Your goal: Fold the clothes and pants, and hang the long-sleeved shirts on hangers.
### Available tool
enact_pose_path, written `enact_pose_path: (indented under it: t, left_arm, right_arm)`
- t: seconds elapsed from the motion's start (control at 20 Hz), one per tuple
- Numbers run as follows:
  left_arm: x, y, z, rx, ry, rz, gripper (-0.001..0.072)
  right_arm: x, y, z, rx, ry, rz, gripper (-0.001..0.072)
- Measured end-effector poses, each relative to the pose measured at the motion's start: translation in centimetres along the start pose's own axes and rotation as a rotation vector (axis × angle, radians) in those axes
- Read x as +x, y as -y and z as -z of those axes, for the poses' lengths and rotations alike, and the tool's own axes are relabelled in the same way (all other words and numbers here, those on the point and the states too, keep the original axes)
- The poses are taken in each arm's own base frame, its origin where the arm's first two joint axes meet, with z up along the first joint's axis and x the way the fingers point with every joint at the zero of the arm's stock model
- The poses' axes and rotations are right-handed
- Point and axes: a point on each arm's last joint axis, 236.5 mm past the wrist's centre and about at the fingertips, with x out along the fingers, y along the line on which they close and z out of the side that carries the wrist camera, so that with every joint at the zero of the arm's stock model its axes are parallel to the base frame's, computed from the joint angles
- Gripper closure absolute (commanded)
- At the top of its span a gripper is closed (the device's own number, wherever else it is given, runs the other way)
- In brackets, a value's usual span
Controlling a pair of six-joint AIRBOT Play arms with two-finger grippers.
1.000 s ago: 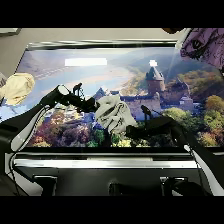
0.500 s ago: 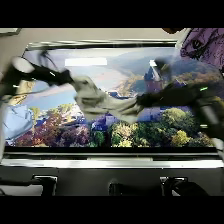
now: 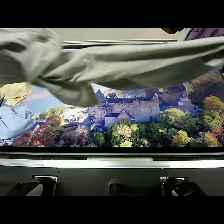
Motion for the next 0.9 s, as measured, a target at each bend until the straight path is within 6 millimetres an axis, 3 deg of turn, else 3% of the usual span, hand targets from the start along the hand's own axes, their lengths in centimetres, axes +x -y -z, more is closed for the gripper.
enact_pose_path:
  t: [0.1,0.2,0.3,0.4,0.5,0.65,0.75,0.85,0.9]
  left_arm:
    - [-2.0,-1.0,-0.1,-0.021,0.018,-0.047,0.0692]
    - [-1.4,-1.8,0.9,-0.037,-0.017,-0.075,0.0692]
    - [1.4,-2.4,3.3,-0.057,-0.11,-0.093,0.0692]
    - [5.7,-2.9,7.1,-0.081,-0.247,-0.097,0.0692]
    - [10.7,-3.2,12.4,-0.119,-0.419,-0.091,0.0691]
    - [17.6,-4.0,21.2,-0.19,-0.659,-0.092,0.069]
    - [21.5,-4.5,26.7,-0.232,-0.786,-0.087,0.0665]
    - [24.2,-4.6,31.3,-0.264,-0.886,-0.062,0.0519]
    - [25.0,-4.7,33.1,-0.283,-0.924,-0.051,0.0393]
  right_arm:
    - [-0.8,0.6,-0.4,0.009,0.017,0.02,0.0677]
    - [0.6,1.2,0.1,-0.002,-0.017,0.056,0.0676]
    - [3.9,1.6,1.4,-0.022,-0.087,0.09,0.0676]
    - [9.0,1.5,3.9,-0.045,-0.2,0.111,0.0676]
    - [15.1,0.5,7.9,-0.068,-0.338,0.09,0.0676]
    - [23.9,-2.5,16.8,-0.062,-0.568,-0.006,0.0676]
    - [28.2,-4.5,22.6,-0.021,-0.691,-0.071,0.0676]
    - [31.0,-6.1,27.5,0.035,-0.789,-0.123,0.0676]
    - [31.9,-6.8,29.3,0.058,-0.822,-0.145,0.0676]
